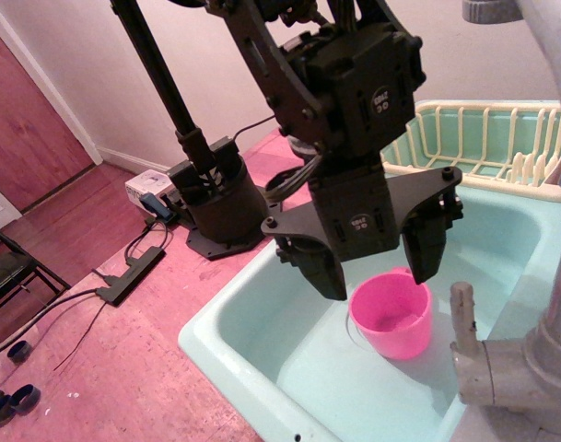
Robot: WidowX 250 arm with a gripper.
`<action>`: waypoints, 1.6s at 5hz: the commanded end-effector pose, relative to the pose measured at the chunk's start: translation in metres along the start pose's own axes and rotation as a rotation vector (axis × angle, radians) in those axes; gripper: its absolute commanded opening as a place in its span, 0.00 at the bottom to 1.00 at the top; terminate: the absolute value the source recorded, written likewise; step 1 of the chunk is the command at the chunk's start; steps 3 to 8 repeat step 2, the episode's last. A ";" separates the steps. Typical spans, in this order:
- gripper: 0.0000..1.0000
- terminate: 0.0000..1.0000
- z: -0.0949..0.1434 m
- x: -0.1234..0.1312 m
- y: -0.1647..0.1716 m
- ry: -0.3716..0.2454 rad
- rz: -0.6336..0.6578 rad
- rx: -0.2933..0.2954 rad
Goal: Flip cup upright
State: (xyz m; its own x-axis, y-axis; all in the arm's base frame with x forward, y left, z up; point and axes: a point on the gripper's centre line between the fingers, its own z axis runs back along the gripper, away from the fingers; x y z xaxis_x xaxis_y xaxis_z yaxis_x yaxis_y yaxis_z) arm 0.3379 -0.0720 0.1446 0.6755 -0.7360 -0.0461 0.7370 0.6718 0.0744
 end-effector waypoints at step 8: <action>1.00 1.00 0.019 -0.003 0.005 -0.051 0.011 0.033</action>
